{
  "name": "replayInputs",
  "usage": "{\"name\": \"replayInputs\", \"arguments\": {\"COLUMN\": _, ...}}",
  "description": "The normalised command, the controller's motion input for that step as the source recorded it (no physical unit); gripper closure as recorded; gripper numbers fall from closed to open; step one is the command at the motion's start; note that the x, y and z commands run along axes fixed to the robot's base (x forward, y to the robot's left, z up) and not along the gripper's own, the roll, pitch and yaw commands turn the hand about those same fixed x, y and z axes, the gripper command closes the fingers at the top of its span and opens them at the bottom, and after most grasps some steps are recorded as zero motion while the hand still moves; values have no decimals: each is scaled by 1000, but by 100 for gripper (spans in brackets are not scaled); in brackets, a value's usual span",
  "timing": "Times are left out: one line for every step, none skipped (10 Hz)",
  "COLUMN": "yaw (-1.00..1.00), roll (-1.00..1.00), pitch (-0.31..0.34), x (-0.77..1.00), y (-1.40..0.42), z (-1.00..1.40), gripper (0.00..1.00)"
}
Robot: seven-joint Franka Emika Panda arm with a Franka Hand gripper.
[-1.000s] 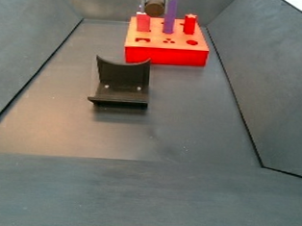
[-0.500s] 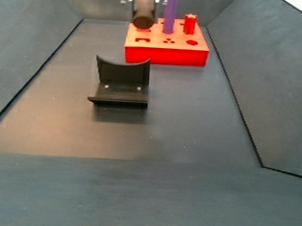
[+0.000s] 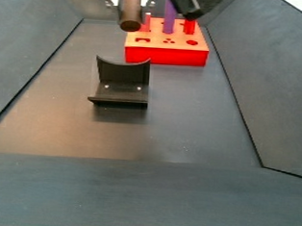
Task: Pick up the oval object. Move up. Place the oval object on the fixture. Regrasp the oval object. Move to above the board. Insert the oval object.
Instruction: Place the oval object on the fixture.
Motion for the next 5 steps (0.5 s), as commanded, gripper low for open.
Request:
{"name": "replayInputs", "arguments": {"yaw": -96, "roll": -203, "pitch": 72, "x": 247, "y": 44, "z": -10, "gripper": 100}}
{"name": "replayInputs", "arguments": {"yaw": -86, "roll": -192, "pitch": 69, "x": 170, "y": 46, "z": -12, "gripper": 100}}
{"name": "replayInputs", "arguments": {"yaw": -142, "roll": -1000, "pitch": -16, "x": 106, "y": 66, "z": -1000, "gripper": 100}}
{"name": "replayInputs", "arguments": {"yaw": -145, "roll": -1000, "pitch": -27, "x": 103, "y": 71, "z": -1000, "gripper": 100}}
{"name": "replayInputs", "arguments": {"yaw": -138, "roll": -1000, "pitch": -14, "x": 110, "y": 75, "z": -1000, "gripper": 100}}
